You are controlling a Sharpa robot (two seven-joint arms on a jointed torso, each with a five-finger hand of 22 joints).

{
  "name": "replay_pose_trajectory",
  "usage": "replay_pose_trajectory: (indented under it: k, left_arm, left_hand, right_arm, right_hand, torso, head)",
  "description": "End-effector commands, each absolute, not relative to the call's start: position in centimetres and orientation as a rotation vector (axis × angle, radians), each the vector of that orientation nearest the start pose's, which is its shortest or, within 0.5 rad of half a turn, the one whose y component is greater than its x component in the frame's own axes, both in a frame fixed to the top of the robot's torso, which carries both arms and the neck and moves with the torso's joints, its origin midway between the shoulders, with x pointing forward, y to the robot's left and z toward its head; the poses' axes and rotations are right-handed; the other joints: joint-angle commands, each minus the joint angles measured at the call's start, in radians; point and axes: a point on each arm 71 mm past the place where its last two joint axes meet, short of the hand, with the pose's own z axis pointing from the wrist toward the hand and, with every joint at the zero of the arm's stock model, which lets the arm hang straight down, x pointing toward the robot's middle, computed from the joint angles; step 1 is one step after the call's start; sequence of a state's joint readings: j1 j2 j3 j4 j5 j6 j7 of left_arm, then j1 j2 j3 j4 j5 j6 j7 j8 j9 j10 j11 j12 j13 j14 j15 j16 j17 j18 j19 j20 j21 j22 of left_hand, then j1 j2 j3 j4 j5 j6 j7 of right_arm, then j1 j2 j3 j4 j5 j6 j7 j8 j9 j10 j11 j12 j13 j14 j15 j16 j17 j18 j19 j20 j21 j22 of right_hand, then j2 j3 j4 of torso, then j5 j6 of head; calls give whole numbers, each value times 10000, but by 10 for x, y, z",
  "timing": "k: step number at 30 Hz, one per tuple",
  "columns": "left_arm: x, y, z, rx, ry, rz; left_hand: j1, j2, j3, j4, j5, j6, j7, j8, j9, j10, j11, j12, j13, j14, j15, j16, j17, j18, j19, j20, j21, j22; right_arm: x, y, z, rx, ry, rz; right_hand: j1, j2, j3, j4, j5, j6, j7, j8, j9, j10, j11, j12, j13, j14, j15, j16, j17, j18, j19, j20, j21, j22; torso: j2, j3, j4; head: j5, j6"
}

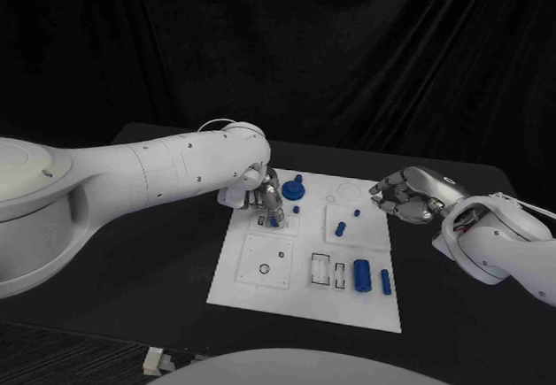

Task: Assemble the parts on the task board

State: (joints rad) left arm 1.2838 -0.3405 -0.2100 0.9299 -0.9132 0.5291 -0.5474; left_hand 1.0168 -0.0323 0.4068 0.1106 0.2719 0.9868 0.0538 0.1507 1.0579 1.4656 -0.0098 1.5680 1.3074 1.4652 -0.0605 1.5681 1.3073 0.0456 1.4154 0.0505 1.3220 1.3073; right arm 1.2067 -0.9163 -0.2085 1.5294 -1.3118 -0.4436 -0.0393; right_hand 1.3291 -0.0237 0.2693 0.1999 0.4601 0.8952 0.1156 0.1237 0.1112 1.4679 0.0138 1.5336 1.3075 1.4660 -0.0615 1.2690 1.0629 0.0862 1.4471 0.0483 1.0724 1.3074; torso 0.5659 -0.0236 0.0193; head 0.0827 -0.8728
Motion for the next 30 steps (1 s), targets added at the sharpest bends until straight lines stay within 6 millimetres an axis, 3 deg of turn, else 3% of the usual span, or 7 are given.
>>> replay_pose_trajectory:
  k: [1, 30]
  left_arm:
    - [534, 127, -275, 43, 27199, -2151]
    - [535, 129, -276, 389, 26984, -1738]
  left_hand:
    - [-128, -16, -122, 42, -64, 8, 110, -61, -26, 1052, 52, 27, 2634, 1056, 84, 27, 2635, 153, 5, 90, -36, 1826]
    - [-431, 211, -748, 430, -504, 378, -14, 266, 371, 1052, -34, 27, 2634, 1056, 28, 27, 2635, 146, 50, 58, 16, 1843]
  right_arm:
    - [459, -240, -235, -271, 17430, 6464]
    - [460, -240, -237, -283, 17559, 6423]
  right_hand:
    - [39, -66, 50, 8, 51, 25, 14, 20, -9, 538, 56, -61, 1769, 201, 65, -51, -9, 109, -55, 16, -35, 1172]
    - [39, -66, 50, 8, 51, 25, 14, 20, -9, 538, 56, -61, 1769, 201, 65, -51, -9, 109, -55, 16, -35, 1172]
  torso:
    - [3, -1, -4]
    - [-4, -1, 0]
  head:
    - [18, 2]
    - [32, 2]
